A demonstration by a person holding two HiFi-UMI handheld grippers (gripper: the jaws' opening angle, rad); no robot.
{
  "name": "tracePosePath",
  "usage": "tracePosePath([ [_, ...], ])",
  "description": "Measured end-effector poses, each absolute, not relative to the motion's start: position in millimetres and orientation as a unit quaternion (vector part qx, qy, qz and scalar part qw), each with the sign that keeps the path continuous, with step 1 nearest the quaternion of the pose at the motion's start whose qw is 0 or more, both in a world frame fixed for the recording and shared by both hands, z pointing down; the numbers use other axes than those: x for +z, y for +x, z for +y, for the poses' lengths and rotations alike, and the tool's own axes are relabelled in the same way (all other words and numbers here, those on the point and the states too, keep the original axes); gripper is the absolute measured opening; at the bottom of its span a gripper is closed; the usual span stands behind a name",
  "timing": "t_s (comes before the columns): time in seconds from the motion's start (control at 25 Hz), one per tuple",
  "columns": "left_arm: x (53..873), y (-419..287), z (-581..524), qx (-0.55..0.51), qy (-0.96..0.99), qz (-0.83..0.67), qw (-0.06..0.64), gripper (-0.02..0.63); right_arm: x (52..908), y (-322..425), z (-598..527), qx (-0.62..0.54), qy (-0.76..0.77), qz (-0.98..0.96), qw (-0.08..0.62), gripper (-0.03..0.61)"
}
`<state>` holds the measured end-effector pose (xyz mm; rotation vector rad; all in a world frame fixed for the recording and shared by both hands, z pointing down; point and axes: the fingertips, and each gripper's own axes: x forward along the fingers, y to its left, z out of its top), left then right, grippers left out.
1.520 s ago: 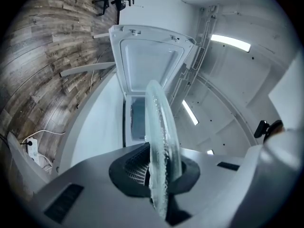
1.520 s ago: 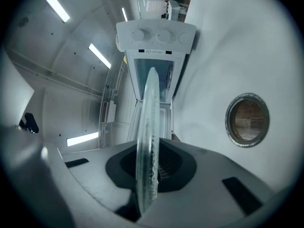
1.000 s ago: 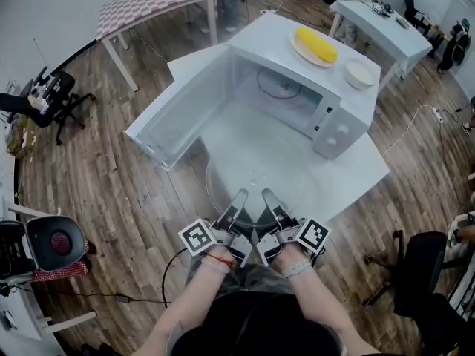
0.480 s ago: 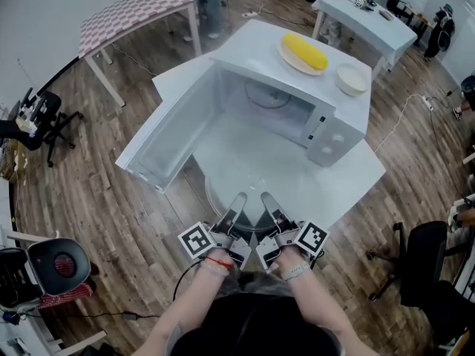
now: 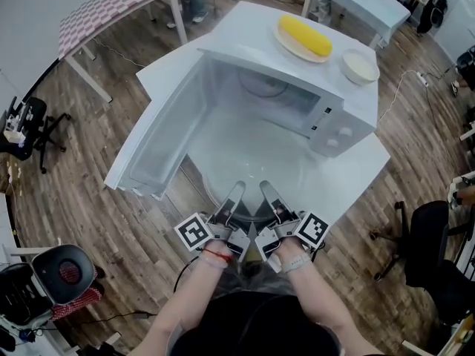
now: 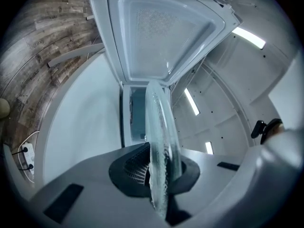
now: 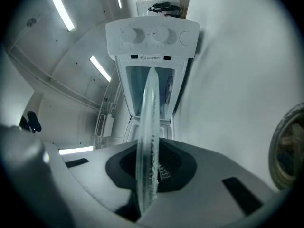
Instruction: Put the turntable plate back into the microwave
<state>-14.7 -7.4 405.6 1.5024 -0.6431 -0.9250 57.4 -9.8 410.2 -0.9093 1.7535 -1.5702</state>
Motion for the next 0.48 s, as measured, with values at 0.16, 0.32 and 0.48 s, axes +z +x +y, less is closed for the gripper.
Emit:
tracePosePath([
  [0.16,411,-18,-20,-0.387,0.646,-0.273,0.598,0.032,415,53,-21,-0.593,-0.349,0.654,0.314,0.040],
  [0.32,417,-21,-31,-0.378,0.648,-0.271,0.603,0.032,422,51,-30,-0.594,-0.356,0.647,0.320,0.040],
  [0.48,422,-21,-41,-0.374,0.647,-0.266,0.609,0.032,425,51,-39,-0.592,-0.363,0.643,0.323,0.040],
])
